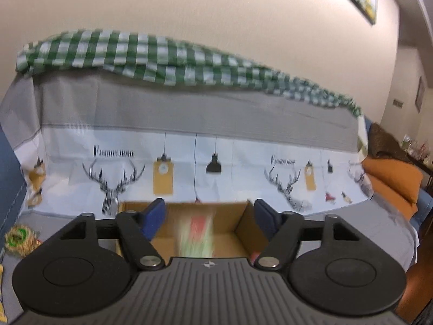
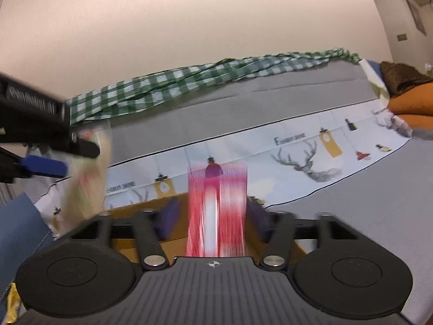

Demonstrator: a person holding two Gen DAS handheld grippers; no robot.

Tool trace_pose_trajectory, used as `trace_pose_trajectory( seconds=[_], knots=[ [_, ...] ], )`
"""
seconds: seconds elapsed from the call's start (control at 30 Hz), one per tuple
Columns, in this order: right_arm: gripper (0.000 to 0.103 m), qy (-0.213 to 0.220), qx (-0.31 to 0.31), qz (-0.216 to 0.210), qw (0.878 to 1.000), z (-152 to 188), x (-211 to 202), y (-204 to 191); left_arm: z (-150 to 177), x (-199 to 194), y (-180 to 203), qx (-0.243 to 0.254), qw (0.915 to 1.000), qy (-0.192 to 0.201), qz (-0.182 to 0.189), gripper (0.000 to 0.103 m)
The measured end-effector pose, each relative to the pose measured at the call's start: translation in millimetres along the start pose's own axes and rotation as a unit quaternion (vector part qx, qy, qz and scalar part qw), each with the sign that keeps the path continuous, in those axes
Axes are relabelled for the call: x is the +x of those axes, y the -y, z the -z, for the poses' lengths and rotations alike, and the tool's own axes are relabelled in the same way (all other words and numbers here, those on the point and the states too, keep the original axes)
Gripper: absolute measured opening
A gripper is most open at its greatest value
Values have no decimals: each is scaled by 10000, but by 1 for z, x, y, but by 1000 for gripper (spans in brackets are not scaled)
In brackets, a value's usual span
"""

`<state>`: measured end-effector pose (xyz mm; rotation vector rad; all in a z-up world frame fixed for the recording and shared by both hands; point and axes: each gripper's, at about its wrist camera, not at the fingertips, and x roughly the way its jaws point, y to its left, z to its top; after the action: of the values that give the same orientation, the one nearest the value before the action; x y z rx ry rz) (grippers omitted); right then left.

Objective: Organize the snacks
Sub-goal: 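Carry both snacks over the cardboard box and open both tools to drop them, then move both tools back to the remaining snacks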

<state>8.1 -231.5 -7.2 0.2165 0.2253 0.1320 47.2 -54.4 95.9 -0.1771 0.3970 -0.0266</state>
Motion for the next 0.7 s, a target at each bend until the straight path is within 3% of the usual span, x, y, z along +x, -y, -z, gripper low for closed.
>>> trace_pose_trajectory(
  seconds=[0.13,0.23,0.3,0.37,0.43,0.53,0.6,0.7],
  knots=[
    [84,-55,14,-89,9999,1,0,1,17,-22,-10,324,9986,410,-71,77],
    [85,-71,-56,-150,9998,2,-2,-2,31,-35,-30,367,9989,297,-23,73],
    [85,-83,-125,-205,9997,3,-4,-5,40,-40,-50,157,9999,44,52,61],
    [85,-118,-200,-267,9994,4,-5,-9,49,-43,-69,-3,9997,-220,68,32],
    [85,-150,-248,-299,9991,5,-7,-13,56,-47,-86,43,9994,-337,20,20],
    [83,-187,-283,-342,9988,5,-10,-18,63,-53,-108,253,9988,-408,5,15],
    [75,-219,-301,-448,9983,6,-13,-21,69,-57,-122,517,9977,-438,-95,15],
    [52,-378,-286,-649,9968,7,-14,-26,81,-59,-153,764,9950,-532,-354,15]
  ],
)
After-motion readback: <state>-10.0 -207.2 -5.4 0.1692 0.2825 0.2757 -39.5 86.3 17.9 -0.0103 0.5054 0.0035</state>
